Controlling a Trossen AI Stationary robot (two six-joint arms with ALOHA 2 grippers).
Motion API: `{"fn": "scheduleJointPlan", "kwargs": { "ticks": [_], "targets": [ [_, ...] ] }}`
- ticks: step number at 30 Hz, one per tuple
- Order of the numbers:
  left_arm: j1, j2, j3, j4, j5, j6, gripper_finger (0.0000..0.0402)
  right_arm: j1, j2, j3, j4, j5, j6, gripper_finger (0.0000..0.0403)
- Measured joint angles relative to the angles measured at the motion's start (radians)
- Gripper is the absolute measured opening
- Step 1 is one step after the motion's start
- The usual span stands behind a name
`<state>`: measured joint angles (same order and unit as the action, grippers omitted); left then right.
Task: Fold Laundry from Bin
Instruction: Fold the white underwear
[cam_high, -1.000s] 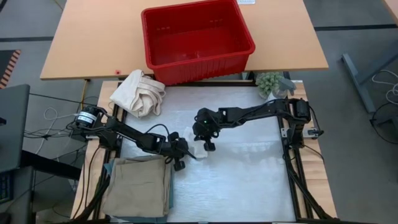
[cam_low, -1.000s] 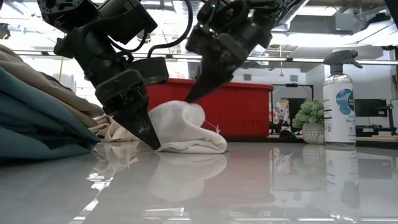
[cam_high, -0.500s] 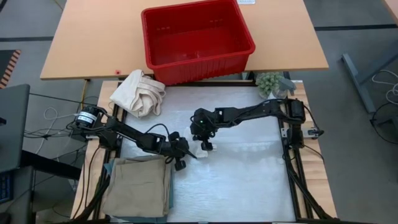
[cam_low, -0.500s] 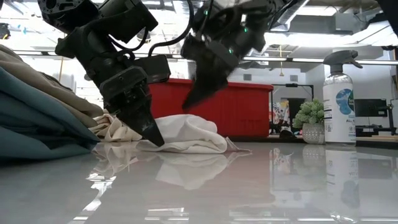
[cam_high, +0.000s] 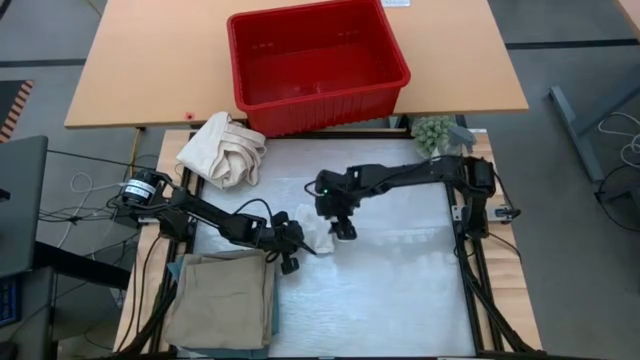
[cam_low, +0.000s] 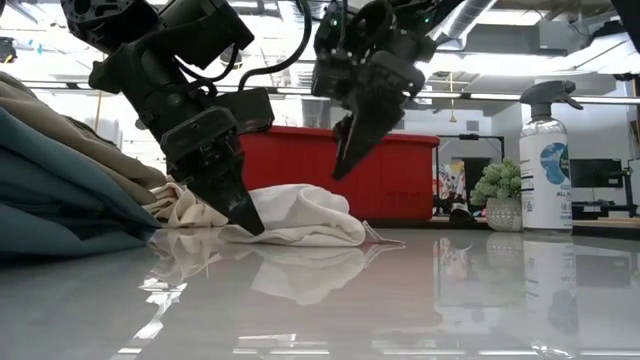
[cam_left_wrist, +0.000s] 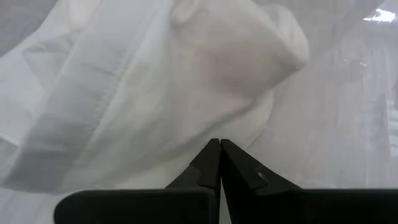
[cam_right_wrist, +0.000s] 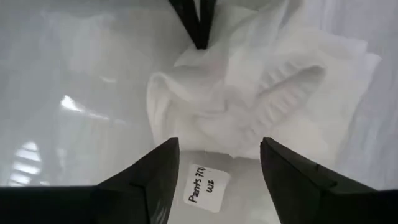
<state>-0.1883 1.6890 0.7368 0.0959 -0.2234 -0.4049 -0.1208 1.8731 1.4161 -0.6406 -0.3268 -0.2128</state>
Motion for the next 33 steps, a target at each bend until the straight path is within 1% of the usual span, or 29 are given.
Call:
{"fn": "scheduleJointPlan", "kwargs": {
  "ticks": [4,11,14,16,19,21,26,27,28,33],
  "targets": [
    [0.001,0.0,0.0,0.001,-0.002,0.0,0.0,0.016,0.01,0.005,0.074,0.002,-0.001,0.0232],
    [0.001,0.0,0.0,-0.004,-0.002,0.001,0.0,0.01,0.108,0.0,0.098,0.002,0.023,0.0227],
    [0.001,0.0,0.0,-0.008,-0.003,0.001,0.0,0.002,0.113,0.001,0.09,-0.018,0.033,0.0224],
    [0.001,0.0,0.0,-0.01,-0.003,0.001,0.0,0.005,0.112,0.002,0.1,-0.019,0.024,0.0214],
    [0.001,0.0,0.0,-0.007,-0.012,0.002,0.0,0.008,0.108,0.001,0.099,-0.016,0.021,0.0179],
    [0.003,0.0,0.0,-0.004,-0.018,0.002,0.0,0.007,0.104,0.001,0.105,-0.016,0.019,0.0143],
    [0.008,0.0,0.0,0.001,-0.025,0.006,0.0,0.016,0.112,0.001,0.105,-0.016,-0.033,0.0034],
    [0.01,0.0,0.0,0.001,-0.025,0.006,0.0,0.018,0.112,0.001,0.109,-0.015,-0.044,0.0022],
    [0.011,0.0,0.0,0.001,-0.024,0.006,0.0,0.02,0.112,0.001,0.119,-0.014,-0.051,0.0017],
    [0.011,0.0,0.0,0.001,-0.024,0.016,0.0,0.023,0.111,0.011,0.155,-0.006,-0.026,0.0019]
  ]
}}
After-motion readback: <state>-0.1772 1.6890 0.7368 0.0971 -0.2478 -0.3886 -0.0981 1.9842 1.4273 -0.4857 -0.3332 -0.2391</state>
